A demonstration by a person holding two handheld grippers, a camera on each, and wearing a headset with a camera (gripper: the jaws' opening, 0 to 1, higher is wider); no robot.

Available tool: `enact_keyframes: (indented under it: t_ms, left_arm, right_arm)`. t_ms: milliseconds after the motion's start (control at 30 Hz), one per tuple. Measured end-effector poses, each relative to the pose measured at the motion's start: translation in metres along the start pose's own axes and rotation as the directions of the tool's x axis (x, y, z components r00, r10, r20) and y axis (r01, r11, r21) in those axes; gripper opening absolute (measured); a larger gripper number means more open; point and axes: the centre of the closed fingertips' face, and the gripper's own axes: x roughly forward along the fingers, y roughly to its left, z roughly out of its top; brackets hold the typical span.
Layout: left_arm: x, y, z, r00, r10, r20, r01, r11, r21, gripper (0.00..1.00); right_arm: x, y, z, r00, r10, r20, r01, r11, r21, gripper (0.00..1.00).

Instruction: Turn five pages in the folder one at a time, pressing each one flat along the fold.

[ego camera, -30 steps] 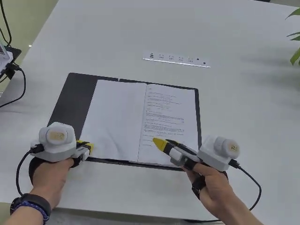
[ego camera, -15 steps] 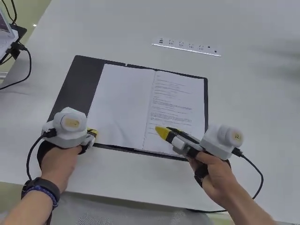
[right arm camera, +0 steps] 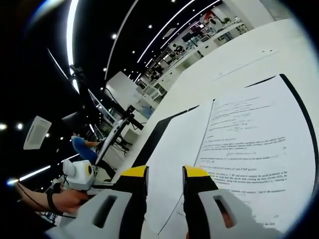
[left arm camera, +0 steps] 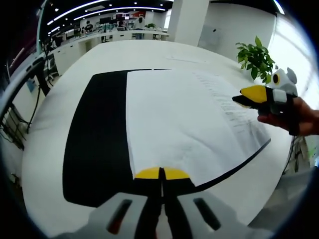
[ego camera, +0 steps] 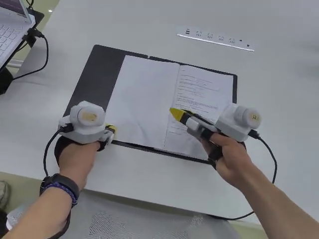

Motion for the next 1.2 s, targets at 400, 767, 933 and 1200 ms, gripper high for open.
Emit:
enact_keyframes:
  t_ms: [400, 767, 933, 1200]
  left_arm:
    - [0.003, -0.001, 0.0, 1.0, 0.007, 0.001, -0.007, 1.0, -0.027, 0.0]
    - [0.004, -0.002, 0.0, 0.9999, 0.01, -0.01, -0.01, 1.0, -0.029, 0.0]
    - [0.005, -0.002, 0.001, 0.9999, 0.011, -0.012, -0.012, 1.0, -0.027, 0.0]
    - [0.007, -0.002, 0.001, 0.9999, 0.011, -0.011, -0.011, 1.0, -0.019, 0.0]
  right_arm:
    - [0.029, 0.004, -0.003, 0.9996, 0.013, -0.026, -0.013, 1.0, 0.007, 0.17]
    - [0.042, -0.023, 0.011, 0.9988, -0.046, 0.02, 0.046, 0.999, -0.001, 0.03]
    - [0.049, -0.027, 0.013, 0.9986, -0.051, 0.016, 0.051, 0.999, -0.013, 0.0]
    - [0.054, -0.036, 0.018, 0.9988, -0.035, 0.035, 0.035, 0.999, 0.005, 0.0]
